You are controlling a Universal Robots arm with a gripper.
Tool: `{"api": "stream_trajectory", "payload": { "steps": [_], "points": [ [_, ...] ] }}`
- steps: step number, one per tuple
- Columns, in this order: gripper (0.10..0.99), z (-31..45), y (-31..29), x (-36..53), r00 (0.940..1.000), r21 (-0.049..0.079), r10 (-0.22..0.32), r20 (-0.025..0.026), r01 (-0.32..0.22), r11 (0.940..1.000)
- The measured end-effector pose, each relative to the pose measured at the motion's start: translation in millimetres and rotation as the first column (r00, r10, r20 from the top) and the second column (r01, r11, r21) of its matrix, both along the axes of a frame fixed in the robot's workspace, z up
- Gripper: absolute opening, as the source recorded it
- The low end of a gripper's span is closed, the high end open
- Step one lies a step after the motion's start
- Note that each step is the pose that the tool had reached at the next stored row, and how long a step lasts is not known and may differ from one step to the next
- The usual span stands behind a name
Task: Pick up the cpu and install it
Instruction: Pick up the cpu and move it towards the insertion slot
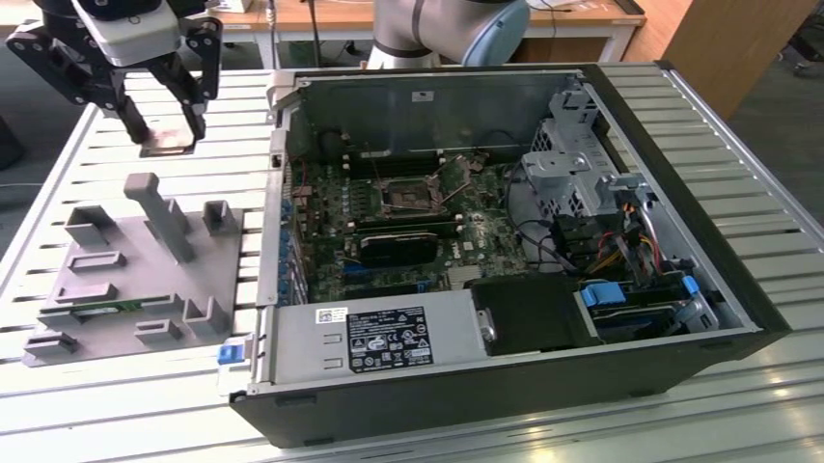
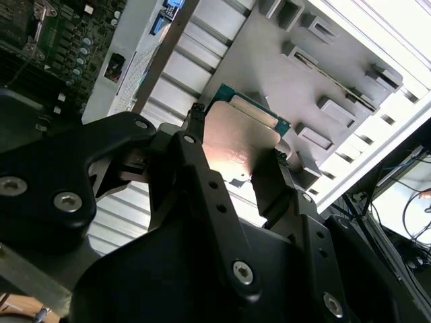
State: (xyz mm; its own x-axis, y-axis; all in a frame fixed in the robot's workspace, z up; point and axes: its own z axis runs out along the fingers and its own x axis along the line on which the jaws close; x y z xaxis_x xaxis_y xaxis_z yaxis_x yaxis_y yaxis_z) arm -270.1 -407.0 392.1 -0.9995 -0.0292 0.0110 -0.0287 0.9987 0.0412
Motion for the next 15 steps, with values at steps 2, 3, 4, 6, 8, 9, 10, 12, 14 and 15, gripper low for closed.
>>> {"api": "stream_trajectory", "payload": {
  "steps": [2,3,4,6,8,9,10,12,14,15],
  "points": [
    [0.533,0.1,0.0,0.8,1.0,0.0,0.0,-0.0001,0.0,1.0],
    [0.533,0.1,0.0,1.2,1.0,0.0,0.0,-0.0001,0.0,1.0],
    [0.533,0.0,0.0,1.8,1.0,0.0,0.0,-0.0001,0.0,1.0],
    [0.533,0.0,0.0,3.1,1.0,0.0,0.0,-0.0001,0.0,1.0],
    [0.533,0.0,0.0,4.9,1.0,0.0,0.0,0.0,0.0,1.0],
    [0.533,0.0,0.0,5.9,1.0,0.0,0.0,0.0,0.0,1.0],
    [0.533,0.0,0.0,6.8,1.0,0.0,0.0,-0.0001,0.0,1.0],
    [0.533,0.0,0.0,8.9,1.0,0.0,0.0,0.0,0.0,1.0],
    [0.533,0.0,0.0,10.9,1.0,0.0,0.0,-0.0001,0.0,1.0],
    [0.533,0.0,0.0,11.7,1.0,0.0,0.0,0.0,0.0,1.0]
  ]
}}
